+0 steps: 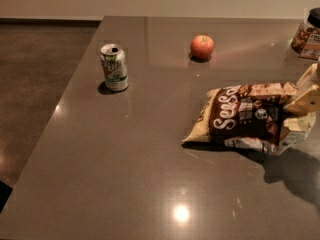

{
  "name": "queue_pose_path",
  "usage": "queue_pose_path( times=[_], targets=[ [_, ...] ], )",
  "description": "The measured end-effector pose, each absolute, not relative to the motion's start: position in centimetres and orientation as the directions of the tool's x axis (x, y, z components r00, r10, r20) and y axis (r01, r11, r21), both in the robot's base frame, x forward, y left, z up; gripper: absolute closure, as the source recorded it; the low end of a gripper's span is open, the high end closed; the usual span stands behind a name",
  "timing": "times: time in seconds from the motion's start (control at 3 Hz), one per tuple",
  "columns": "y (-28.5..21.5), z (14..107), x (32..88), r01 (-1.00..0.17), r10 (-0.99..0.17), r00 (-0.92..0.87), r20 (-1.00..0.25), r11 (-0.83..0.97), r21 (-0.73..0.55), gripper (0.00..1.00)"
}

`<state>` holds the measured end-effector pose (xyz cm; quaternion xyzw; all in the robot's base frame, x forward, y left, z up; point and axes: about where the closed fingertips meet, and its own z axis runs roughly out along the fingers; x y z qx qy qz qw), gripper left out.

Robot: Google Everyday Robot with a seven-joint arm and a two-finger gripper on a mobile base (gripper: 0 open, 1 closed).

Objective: Pick brown chip bag

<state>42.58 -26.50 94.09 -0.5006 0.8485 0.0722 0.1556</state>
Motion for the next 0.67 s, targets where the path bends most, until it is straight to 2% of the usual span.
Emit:
queue_pose_path(
  times=[0.67],
  targets=[
    [-24.4,101.5,42.5,-0.9,-0.807,-0.321,-0.496,0.423,-0.105,1.0]
  ],
)
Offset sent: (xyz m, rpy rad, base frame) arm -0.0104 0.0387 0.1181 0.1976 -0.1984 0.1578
